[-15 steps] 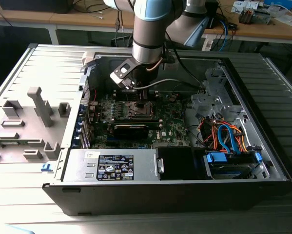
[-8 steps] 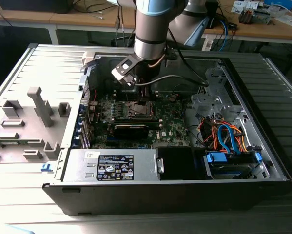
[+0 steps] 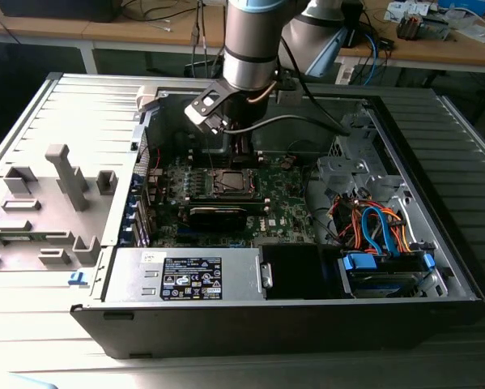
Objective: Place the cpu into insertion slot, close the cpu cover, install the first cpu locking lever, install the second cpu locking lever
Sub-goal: 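Close the cpu cover, then install the first cpu locking lever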
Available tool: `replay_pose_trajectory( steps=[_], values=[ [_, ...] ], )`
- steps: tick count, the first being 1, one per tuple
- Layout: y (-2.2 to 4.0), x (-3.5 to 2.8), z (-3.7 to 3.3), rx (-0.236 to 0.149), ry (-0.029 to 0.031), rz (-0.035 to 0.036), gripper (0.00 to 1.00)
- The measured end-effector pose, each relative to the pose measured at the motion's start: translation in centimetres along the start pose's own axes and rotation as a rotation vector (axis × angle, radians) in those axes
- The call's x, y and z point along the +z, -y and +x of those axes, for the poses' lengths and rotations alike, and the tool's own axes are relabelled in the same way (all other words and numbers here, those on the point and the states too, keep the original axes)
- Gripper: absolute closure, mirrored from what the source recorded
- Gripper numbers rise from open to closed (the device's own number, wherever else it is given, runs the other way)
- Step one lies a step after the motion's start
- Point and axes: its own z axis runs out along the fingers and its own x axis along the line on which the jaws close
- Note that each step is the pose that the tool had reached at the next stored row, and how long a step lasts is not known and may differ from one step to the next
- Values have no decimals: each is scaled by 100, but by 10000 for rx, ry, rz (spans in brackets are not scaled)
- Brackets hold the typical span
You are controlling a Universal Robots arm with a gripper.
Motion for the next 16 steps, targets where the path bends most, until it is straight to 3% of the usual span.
replay_pose_trajectory(
  steps=[5, 16],
  values=[
    [1, -37, 0, 0, 0, 0, 89],
    [2, -44, -1, 0, 1, 0, 89]
  ],
)
